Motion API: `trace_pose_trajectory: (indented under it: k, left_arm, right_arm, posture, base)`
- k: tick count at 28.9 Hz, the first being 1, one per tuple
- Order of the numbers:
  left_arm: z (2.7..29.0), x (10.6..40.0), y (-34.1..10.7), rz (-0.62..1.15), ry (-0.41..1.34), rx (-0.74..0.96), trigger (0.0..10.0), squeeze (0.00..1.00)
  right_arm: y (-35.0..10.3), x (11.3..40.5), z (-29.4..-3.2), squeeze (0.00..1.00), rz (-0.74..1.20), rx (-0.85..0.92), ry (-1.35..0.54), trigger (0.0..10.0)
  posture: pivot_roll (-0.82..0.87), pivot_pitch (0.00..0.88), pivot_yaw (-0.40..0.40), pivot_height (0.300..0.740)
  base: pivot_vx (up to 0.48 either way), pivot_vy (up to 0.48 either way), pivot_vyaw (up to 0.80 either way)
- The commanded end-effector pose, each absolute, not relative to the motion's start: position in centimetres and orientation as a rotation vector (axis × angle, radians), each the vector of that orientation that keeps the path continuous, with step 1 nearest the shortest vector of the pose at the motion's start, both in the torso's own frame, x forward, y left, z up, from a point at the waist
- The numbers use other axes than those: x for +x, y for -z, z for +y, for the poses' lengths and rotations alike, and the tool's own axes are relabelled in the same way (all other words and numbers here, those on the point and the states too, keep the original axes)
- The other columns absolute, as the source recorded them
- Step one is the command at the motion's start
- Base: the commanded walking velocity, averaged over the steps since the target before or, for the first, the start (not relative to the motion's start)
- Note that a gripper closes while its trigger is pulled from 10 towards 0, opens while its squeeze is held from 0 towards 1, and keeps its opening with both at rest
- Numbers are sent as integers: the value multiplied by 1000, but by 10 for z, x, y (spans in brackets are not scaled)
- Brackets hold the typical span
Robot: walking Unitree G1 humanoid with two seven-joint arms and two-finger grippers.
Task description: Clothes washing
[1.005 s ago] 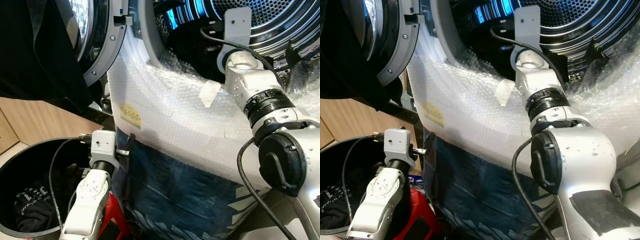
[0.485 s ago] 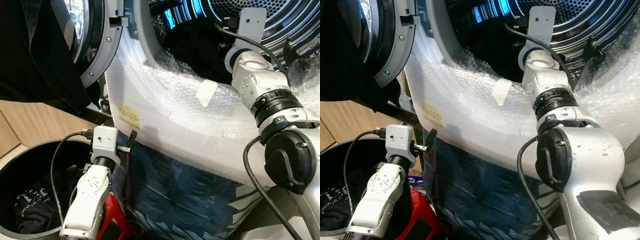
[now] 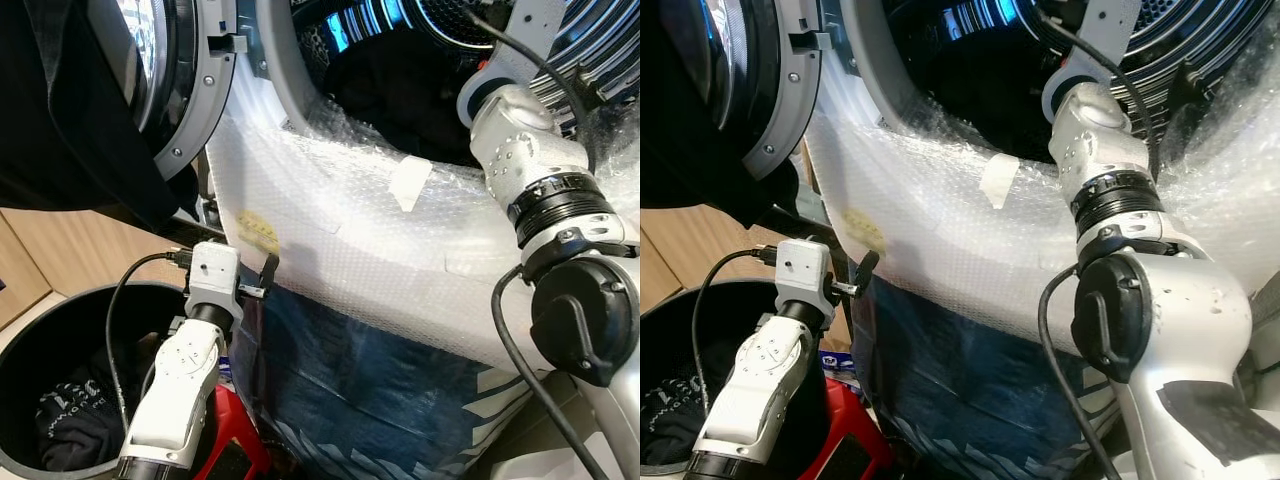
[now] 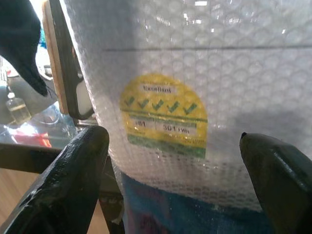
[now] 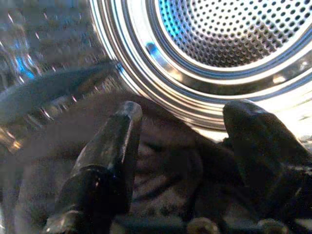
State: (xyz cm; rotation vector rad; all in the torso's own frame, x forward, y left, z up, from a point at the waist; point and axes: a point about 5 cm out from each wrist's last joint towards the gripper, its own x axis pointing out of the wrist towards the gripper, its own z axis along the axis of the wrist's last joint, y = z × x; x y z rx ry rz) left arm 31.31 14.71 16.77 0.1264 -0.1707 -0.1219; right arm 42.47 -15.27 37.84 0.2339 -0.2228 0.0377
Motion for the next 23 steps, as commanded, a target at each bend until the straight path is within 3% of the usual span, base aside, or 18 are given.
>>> trace_pose_trajectory:
  k: [1, 5, 8, 15, 18, 23]
  left_arm:
    - [144, 313, -169, -176, 141, 126, 10000, 0]
    - [144, 313, -169, -176, 139, 123, 10000, 0]
    - [142, 312, -167, -173, 142, 118, 10000, 0]
    - [141, 311, -165, -169, 145, 119, 10000, 0]
    - [142, 310, -165, -172, 141, 118, 10000, 0]
    - [142, 310, -164, -172, 137, 118, 10000, 0]
  right_arm:
    - [-390, 421, -156, 0, -259, 279, -85, 10000]
    - [-399, 417, -158, 0, -298, 299, -105, 10000]
    - [-400, 406, -175, 0, -365, 251, -55, 10000]
    - [-394, 390, -175, 0, -428, 287, -121, 10000]
    - [-398, 356, -150, 0, -570, 361, -375, 10000]
    - [-394, 322, -127, 0, -676, 356, -560, 10000]
  posture:
    - [8, 15, -22, 740]
    - [7, 19, -23, 740]
    - [-3, 19, -26, 740]
    - [-8, 9, -28, 740]
    - [-5, 4, -32, 740]
    - [-5, 3, -38, 740]
  base:
    - [0, 0, 0]
    - [0, 0, 0]
    - [0, 0, 0]
    - [0, 0, 0]
    - [0, 0, 0]
    - [0, 0, 0]
